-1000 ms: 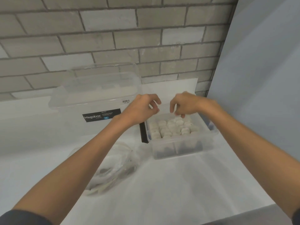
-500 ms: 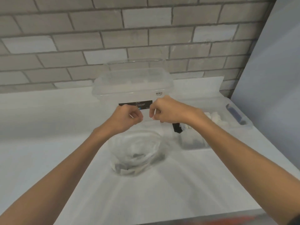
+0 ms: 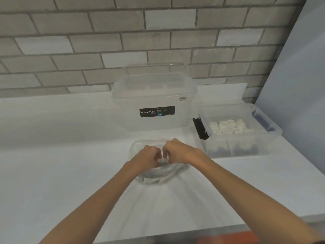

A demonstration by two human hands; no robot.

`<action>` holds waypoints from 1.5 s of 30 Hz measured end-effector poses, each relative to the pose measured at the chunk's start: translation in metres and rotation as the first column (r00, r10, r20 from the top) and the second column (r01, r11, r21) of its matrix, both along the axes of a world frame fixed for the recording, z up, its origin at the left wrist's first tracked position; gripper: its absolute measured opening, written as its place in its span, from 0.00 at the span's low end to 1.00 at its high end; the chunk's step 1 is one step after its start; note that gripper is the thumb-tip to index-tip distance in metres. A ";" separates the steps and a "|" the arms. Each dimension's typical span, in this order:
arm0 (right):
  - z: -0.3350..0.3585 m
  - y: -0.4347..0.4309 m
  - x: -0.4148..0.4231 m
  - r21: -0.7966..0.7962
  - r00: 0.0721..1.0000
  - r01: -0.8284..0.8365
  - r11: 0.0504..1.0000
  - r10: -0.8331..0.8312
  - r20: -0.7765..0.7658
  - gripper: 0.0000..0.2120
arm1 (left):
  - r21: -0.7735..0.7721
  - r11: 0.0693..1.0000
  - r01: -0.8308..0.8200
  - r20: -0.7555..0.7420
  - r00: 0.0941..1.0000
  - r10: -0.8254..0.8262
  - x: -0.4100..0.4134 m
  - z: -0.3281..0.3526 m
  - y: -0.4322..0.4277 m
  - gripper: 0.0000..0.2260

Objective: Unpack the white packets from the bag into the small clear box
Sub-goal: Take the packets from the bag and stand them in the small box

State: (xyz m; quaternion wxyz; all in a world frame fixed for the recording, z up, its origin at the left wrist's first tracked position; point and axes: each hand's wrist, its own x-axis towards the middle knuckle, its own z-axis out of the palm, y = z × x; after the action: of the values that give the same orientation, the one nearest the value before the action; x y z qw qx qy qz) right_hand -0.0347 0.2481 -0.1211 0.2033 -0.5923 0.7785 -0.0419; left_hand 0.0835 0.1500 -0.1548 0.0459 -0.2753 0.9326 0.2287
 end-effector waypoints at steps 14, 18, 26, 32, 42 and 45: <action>-0.018 0.008 0.000 -0.012 0.998 0.068 0.998 -0.068 0.007 0.15 | -0.097 0.995 -0.020 0.031 0.999 0.023 -0.002 -0.011 0.007 0.03; -0.016 0.007 -0.001 -0.015 0.997 0.074 0.997 -0.074 0.018 0.15 | -0.068 0.997 -0.048 -0.013 0.999 0.047 0.000 -0.010 0.005 0.03; -0.005 0.007 -0.001 -0.141 0.968 0.195 0.970 -0.168 0.187 0.22 | 0.295 0.949 -0.116 -0.262 0.945 0.197 0.010 0.013 -0.007 0.06; 0.011 0.008 -0.005 -0.330 0.903 0.354 0.875 -0.228 0.364 0.08 | 0.609 0.786 -0.112 -0.418 0.797 0.437 0.020 0.026 -0.001 0.06; 0.030 0.011 0.000 -0.360 0.723 0.549 0.754 -0.213 0.657 0.03 | 0.859 0.511 0.031 -0.399 0.666 0.630 0.025 0.035 0.014 0.16; 0.033 0.012 0.001 -0.429 0.829 0.459 0.778 -0.202 0.521 0.04 | 0.810 0.585 0.018 -0.453 0.653 0.607 0.024 0.042 0.013 0.15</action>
State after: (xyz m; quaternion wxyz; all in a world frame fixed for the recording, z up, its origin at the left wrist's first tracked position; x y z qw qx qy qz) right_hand -0.0338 0.2604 -0.0877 0.1910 -0.4482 0.7607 -0.4289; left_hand 0.1073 0.1630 -0.1128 -0.2389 -0.2876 0.6250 0.6853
